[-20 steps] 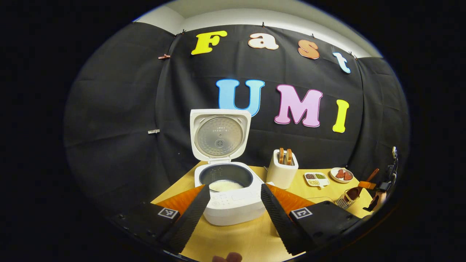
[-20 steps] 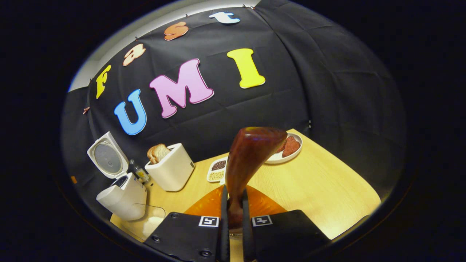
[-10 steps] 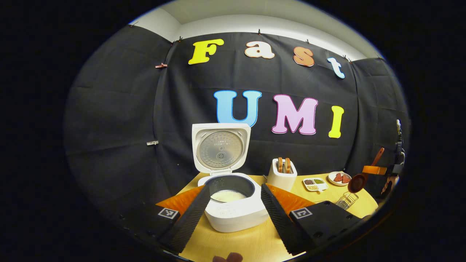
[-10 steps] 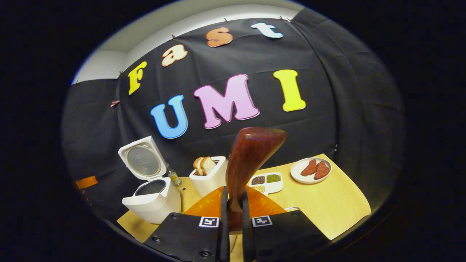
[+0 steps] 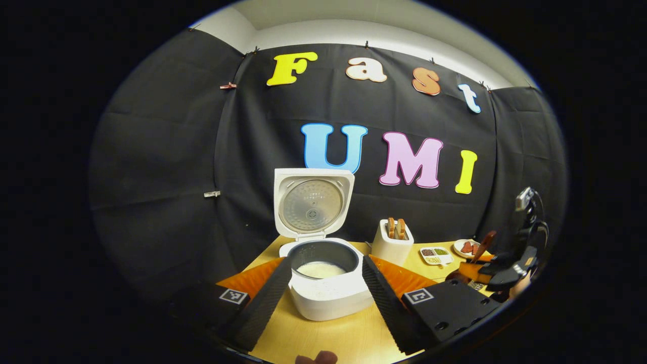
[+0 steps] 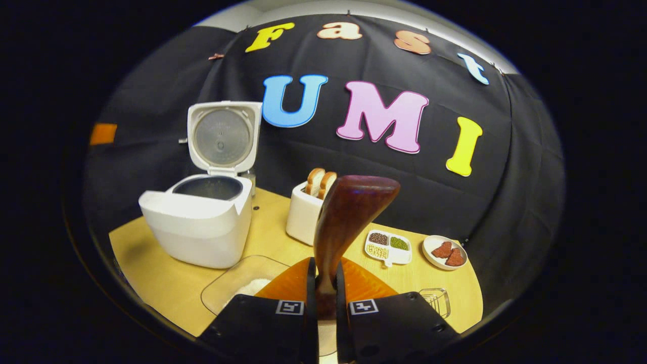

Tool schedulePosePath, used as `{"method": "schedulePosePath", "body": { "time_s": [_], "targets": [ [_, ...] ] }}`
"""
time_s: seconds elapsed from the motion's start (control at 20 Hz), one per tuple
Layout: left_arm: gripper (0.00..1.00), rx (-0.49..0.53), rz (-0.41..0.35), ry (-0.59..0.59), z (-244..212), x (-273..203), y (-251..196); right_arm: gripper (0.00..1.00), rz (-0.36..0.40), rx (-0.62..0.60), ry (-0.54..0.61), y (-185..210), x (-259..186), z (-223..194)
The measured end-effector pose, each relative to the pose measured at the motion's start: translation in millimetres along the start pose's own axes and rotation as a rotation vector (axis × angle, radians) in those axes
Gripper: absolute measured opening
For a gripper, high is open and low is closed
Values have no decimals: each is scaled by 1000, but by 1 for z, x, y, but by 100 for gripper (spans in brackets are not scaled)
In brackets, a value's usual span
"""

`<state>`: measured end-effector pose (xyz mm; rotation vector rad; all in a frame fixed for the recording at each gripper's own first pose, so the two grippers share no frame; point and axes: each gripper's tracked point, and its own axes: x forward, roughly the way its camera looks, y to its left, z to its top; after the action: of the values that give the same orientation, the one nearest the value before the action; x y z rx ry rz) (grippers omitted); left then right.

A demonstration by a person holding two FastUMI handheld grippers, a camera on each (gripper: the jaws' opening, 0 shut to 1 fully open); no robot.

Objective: Close the left gripper, press the button to open the rice cooker; take a wooden spoon from the chopstick holder with the right hand, scoop a spoonful of rice and pour it into the rice cooker, then put the wooden spoon back into the chopstick holder.

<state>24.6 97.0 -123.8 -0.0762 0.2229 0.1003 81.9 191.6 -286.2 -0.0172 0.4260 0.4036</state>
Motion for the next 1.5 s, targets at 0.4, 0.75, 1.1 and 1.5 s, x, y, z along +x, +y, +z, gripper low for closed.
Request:
{"method": "schedulePosePath", "body": {
  "time_s": [0.4,0.75,1.1,1.5],
  "targets": [
    [96,24,-2,26,-12,5,17,18,-36,-38,127,15,41,-63],
    [96,2,25,44,-19,4,37,18,82,251,193,69,51,-71],
    [96,-3,53,24,-10,-2,48,18,77,710,235,79,44,-74],
    [97,23,55,1,2,-4,42,18,59,1081,164,42,28,-60]
  ]
}}
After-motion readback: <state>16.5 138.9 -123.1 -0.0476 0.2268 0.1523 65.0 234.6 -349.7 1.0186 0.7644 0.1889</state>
